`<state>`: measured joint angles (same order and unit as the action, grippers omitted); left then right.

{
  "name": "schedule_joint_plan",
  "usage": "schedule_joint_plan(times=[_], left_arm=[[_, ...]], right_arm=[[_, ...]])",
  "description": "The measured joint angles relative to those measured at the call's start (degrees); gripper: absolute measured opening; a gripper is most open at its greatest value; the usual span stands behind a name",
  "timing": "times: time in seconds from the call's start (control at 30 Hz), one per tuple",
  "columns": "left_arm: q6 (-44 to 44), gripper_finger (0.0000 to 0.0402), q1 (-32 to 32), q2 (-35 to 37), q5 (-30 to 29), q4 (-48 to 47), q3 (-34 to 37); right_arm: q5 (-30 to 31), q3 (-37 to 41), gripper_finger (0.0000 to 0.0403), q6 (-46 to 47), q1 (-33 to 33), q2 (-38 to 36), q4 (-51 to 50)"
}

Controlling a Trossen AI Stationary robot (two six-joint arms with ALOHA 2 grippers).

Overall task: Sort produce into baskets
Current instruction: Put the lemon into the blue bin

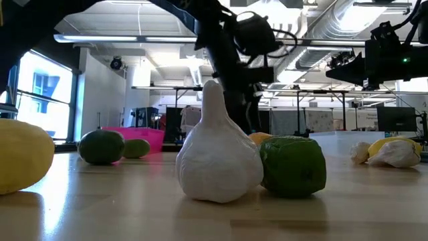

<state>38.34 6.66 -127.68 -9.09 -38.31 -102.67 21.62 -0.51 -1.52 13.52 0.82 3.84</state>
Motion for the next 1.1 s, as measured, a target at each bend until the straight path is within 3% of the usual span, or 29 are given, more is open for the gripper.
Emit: schedule_joint_plan(times=[0.27, 0.63, 1.1], left_arm=[[0.97, 0.0269, 1.21, -0.33, -1.54, -0.74, -0.01], [1.04, 0.0269, 1.66, -1.24, 2.38, 1.84, 0.6], [-2.04, 0.0257, 0.26, -3.82, 2.1, 0.44, 0.63]], right_arm=[[-0.04, 0.0, 0.0, 0.0, -0.01, 0.02, 0.02], [0.0, 0.0, 0.0, 0.0, -0.02, 0.02, 0.02], [0.23, 0.0, 0.0, 0.0, -0.02, 0.33, 0.04]])
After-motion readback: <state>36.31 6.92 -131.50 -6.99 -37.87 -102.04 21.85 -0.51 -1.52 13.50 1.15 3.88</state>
